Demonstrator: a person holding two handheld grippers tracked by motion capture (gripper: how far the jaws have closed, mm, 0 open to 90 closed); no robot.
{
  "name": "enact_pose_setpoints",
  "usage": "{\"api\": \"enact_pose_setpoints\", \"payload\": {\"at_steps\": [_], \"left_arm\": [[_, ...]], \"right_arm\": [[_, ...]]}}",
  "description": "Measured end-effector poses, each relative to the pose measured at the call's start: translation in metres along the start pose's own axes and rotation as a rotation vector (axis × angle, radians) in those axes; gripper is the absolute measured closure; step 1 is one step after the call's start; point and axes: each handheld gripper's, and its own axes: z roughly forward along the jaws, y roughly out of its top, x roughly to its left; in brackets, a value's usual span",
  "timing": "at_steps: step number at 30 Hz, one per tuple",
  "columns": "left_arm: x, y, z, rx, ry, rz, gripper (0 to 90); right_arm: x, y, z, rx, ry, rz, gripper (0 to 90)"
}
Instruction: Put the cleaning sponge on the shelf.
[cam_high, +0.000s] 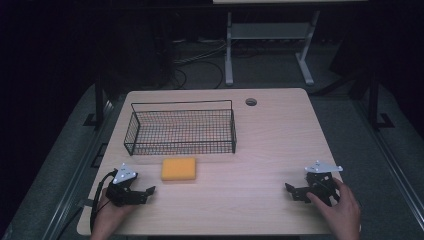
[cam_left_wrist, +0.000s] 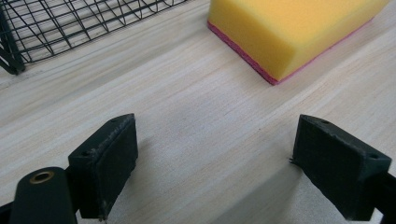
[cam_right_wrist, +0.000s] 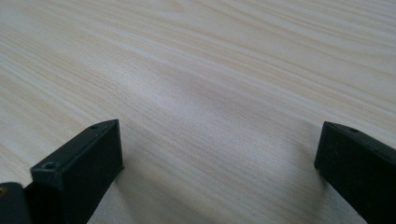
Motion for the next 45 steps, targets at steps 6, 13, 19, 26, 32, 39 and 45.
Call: {"api": "enact_pose_setpoints", "payload": {"at_steps": [6, 13, 19, 26, 32, 39, 45], "left_arm": [[0.0, 0.0, 0.0, 0.0, 0.0, 0.0, 13.4], [0.001, -0.001, -0.002, -0.007, -0.006, -0.007, 14.3], [0.004, 0.0, -0.011, -0.023, -0.018, -0.036, 22.2], [0.004, 0.01, -0.016, -0.04, -0.055, -0.047, 44.0], [0.004, 0.021, -0.017, -0.05, -0.087, -0.045, 63.2], [0.004, 0.035, -0.012, -0.029, -0.127, -0.019, 85.5], [0.004, 0.046, -0.013, -0.026, -0.141, -0.025, 89.8]], "right_arm": [[0.0, 0.0, 0.0, 0.0, 0.0, 0.001, 0.1], [0.0, 0.0, 0.0, 0.0, 0.0, -0.001, 0.1], [0.0, 0.0, 0.0, 0.001, -0.002, 0.004, 0.1], [0.0, 0.001, 0.001, 0.0, -0.005, 0.008, 0.1], [0.0, 0.001, 0.001, -0.001, -0.006, 0.007, 0.1], [0.0, 0.001, 0.001, 0.0, -0.007, 0.008, 0.1], [0.0, 0.001, 0.001, 0.0, -0.008, 0.007, 0.1]]}}
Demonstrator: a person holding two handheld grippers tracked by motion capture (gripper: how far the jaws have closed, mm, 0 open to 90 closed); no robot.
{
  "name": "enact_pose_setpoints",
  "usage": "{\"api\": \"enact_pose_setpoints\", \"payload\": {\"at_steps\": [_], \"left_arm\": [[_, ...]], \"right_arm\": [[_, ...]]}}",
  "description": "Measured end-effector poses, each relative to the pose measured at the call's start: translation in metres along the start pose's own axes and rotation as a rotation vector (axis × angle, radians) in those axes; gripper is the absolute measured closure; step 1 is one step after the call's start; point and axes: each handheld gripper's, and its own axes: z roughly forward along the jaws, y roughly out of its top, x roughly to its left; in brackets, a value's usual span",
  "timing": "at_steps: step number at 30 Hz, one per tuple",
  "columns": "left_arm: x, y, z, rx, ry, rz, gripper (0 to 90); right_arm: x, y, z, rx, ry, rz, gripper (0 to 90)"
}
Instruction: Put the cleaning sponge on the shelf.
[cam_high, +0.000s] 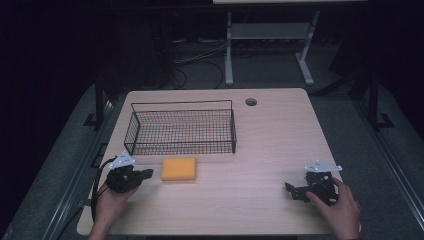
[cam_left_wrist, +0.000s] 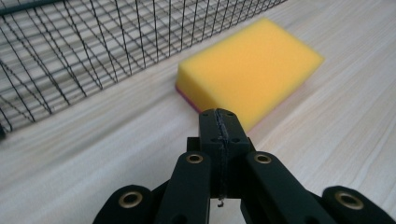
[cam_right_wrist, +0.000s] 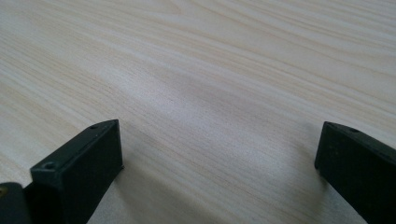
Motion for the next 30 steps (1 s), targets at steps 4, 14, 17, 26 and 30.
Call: {"api": "enact_pose_setpoints", "payload": {"at_steps": [4, 14, 17, 26, 30], "left_arm": [[-0.001, 0.011, 0.001, 0.014, -0.004, 0.011, 89.9], [-0.001, 0.033, 0.016, 0.072, -0.041, 0.03, 89.9], [0.0, 0.038, 0.021, 0.081, -0.047, 0.035, 89.9], [-0.002, 0.05, 0.039, 0.093, -0.062, 0.058, 89.9], [-0.006, 0.055, 0.048, 0.105, -0.071, 0.076, 89.9]], "right_arm": [[0.0, 0.0, 0.0, 0.0, -0.001, 0.0, 0.1], [0.0, 0.0, 0.0, -0.001, -0.001, 0.0, 0.1], [0.0, 0.0, 0.0, -0.001, -0.002, 0.001, 0.1], [0.0, 0.0, 0.001, -0.001, -0.003, 0.002, 0.1], [0.0, 0.0, 0.001, -0.001, -0.003, 0.004, 0.1]]}}
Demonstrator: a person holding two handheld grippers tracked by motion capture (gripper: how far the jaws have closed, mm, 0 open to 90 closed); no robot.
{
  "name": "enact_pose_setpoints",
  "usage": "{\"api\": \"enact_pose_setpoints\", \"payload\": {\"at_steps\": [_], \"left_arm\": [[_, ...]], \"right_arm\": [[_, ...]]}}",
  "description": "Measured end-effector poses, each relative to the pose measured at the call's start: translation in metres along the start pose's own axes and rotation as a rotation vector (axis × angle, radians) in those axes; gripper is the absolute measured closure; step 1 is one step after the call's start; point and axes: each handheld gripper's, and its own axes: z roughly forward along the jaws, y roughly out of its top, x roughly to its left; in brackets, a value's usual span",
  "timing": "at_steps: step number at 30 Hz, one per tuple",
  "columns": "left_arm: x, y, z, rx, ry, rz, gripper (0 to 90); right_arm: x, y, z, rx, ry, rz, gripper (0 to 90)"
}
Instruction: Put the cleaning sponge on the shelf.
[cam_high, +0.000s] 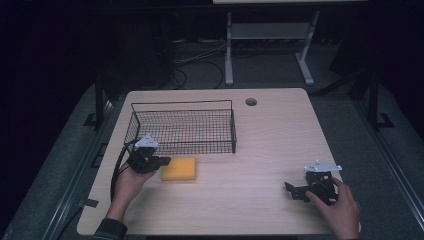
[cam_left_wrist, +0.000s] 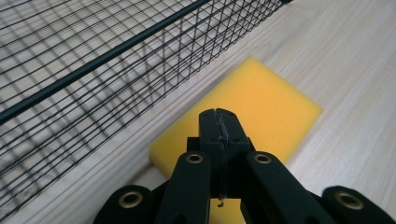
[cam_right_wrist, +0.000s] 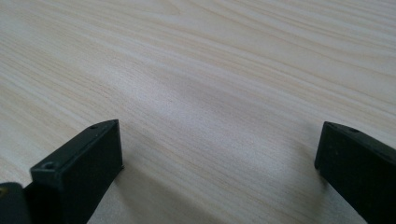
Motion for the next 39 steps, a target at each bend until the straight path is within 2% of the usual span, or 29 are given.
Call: {"api": "enact_pose_setpoints", "payload": {"at_steps": [9, 16, 26, 39], "left_arm": [[-0.009, 0.015, 0.02, 0.026, -0.008, 0.044, 89.9], [-0.011, 0.016, 0.03, 0.051, -0.009, 0.053, 89.9], [-0.017, 0.013, 0.03, 0.058, -0.036, 0.061, 89.9], [-0.036, 0.007, 0.027, 0.061, -0.085, 0.067, 89.9]], "right_arm": [[0.0, 0.0, 0.0, 0.0, 0.0, 0.0, 0.1], [0.0, 0.0, 0.0, 0.0, 0.0, 0.0, 0.1], [0.0, 0.0, 0.0, 0.0, 0.0, 0.0, 0.1], [0.0, 0.0, 0.0, 0.0, 0.0, 0.0, 0.1]]}}
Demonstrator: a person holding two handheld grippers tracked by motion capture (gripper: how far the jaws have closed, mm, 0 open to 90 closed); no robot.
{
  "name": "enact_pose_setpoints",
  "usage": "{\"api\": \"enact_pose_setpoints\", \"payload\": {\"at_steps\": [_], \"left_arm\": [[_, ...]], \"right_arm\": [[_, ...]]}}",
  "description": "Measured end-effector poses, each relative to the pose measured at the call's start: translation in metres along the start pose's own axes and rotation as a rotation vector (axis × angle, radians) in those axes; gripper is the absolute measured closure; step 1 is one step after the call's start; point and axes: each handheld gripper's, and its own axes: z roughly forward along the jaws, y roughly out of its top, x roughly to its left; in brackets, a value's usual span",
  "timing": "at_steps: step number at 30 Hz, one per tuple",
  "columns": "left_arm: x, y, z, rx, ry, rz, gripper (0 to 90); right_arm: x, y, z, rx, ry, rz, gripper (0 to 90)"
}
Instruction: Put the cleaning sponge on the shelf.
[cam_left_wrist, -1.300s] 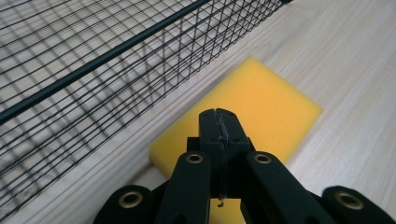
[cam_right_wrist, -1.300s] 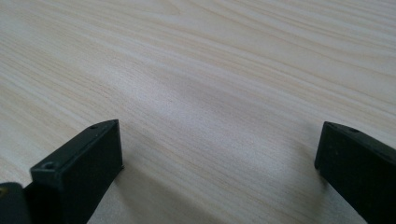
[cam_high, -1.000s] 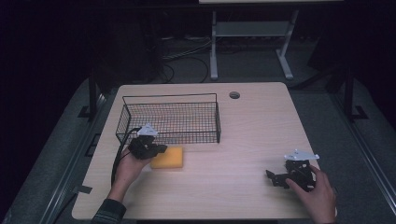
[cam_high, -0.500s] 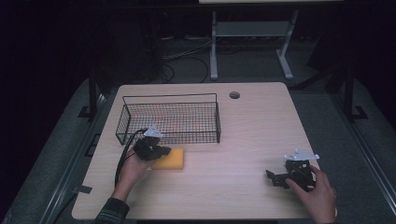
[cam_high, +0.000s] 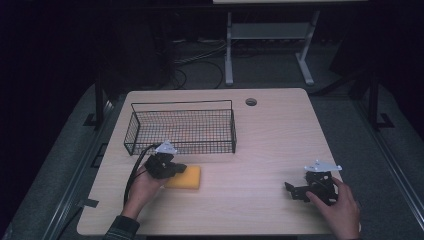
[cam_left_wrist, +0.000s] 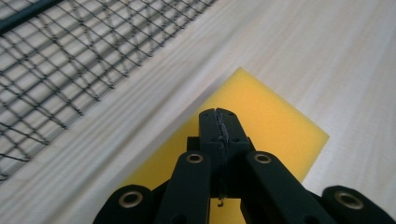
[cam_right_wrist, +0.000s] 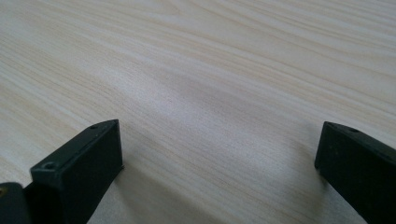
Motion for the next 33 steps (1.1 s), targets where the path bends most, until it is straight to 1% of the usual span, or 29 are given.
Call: {"api": "enact_pose_setpoints", "payload": {"at_steps": [5, 6, 7, 8, 10, 12, 15, 19, 20, 25, 27, 28, 33], "left_arm": [[-0.01, -0.003, -0.001, 0.004, -0.017, 0.009, 89.9], [-0.012, -0.004, -0.001, -0.003, -0.017, 0.002, 89.9], [-0.013, -0.005, -0.002, 0.006, -0.02, 0.011, 89.9], [-0.015, -0.005, -0.002, 0.001, -0.022, 0.005, 89.9], [-0.017, -0.006, -0.003, 0.004, -0.025, 0.012, 89.9], [-0.019, -0.006, -0.003, -0.002, -0.025, 0.009, 89.9], [-0.02, -0.006, -0.007, -0.015, -0.023, 0.007, 89.9], [-0.023, -0.009, -0.018, -0.032, -0.014, 0.005, 89.8], [-0.024, -0.011, -0.021, -0.028, -0.011, 0.008, 89.8], [-0.028, -0.023, -0.033, -0.049, 0.004, -0.015, 89.8], [-0.029, -0.031, -0.04, -0.057, 0.014, -0.03, 89.8], [-0.031, -0.035, -0.042, -0.067, 0.018, -0.045, 89.9], [-0.035, -0.049, -0.049, -0.061, 0.026, -0.061, 89.9]], "right_arm": [[0.0, 0.0, 0.0, 0.0, 0.0, 0.0, 0.1], [0.0, 0.0, 0.0, 0.0, 0.0, 0.0, 0.1], [0.0, 0.0, 0.0, 0.0, 0.0, 0.0, 0.1], [0.0, 0.0, 0.0, 0.0, 0.0, 0.0, 0.1], [0.0, 0.0, 0.0, 0.0, 0.0, 0.0, 0.1], [0.0, 0.0, 0.0, 0.0, 0.0, 0.0, 0.1], [0.0, 0.0, 0.0, 0.0, 0.0, 0.0, 0.1], [0.0, 0.0, 0.0, 0.0, 0.0, 0.0, 0.1], [0.0, 0.0, 0.0, 0.0, 0.0, 0.0, 0.1], [0.0, 0.0, 0.0, 0.0, 0.0, 0.0, 0.1], [0.0, 0.0, 0.0, 0.0, 0.0, 0.0, 0.1], [0.0, 0.0, 0.0, 0.0, 0.0, 0.0, 0.1], [0.0, 0.0, 0.0, 0.0, 0.0, 0.0, 0.1]]}}
